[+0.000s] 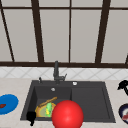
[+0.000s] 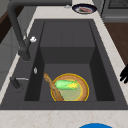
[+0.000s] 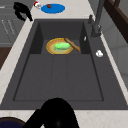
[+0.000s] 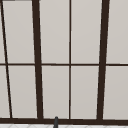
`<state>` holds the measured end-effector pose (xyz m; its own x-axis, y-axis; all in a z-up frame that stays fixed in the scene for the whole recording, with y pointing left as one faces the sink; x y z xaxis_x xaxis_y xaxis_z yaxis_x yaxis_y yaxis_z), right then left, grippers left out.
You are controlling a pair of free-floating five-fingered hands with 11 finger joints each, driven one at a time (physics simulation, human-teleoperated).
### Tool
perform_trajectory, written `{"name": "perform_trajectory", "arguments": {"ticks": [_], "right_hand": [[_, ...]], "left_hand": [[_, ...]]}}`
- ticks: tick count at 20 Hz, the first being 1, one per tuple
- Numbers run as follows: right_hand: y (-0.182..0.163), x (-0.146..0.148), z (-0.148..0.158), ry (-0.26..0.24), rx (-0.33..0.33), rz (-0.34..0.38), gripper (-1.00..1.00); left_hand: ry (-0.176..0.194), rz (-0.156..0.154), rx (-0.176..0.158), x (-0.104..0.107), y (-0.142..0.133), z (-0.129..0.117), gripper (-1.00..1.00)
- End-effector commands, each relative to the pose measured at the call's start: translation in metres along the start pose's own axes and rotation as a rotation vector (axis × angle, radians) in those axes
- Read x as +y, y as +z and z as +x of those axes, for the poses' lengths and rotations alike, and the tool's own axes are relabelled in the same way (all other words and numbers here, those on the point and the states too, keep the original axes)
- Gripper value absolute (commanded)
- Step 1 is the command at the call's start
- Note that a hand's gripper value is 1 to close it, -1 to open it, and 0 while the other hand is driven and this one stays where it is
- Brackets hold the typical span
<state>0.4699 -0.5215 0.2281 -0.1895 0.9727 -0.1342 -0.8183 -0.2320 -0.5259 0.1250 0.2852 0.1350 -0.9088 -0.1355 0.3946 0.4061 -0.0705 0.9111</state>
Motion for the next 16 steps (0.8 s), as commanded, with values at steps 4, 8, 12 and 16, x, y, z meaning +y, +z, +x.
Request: {"name": "perform_trajectory", "arguments": {"ticks": [4, 8, 12, 16], "right_hand": [[0.0, 0.0, 0.002, -0.003, -0.006, -0.002, -1.0], [0.013, 0.016, 0.018, 0.004, 0.011, -0.083, -1.0], [0.018, 0.017, 0.037, 0.024, 0.047, -0.155, -1.0], [0.026, 0.018, 0.059, 0.016, 0.088, -0.192, -1.0]], "left_hand": [[0.0, 0.0, 0.0, 0.0, 0.0, 0.0, 0.0], [0.0, 0.0, 0.0, 0.0, 0.0, 0.0, 0.0], [0.0, 0.0, 0.0, 0.0, 0.0, 0.0, 0.0], [0.0, 0.0, 0.0, 0.0, 0.0, 0.0, 0.0]]}}
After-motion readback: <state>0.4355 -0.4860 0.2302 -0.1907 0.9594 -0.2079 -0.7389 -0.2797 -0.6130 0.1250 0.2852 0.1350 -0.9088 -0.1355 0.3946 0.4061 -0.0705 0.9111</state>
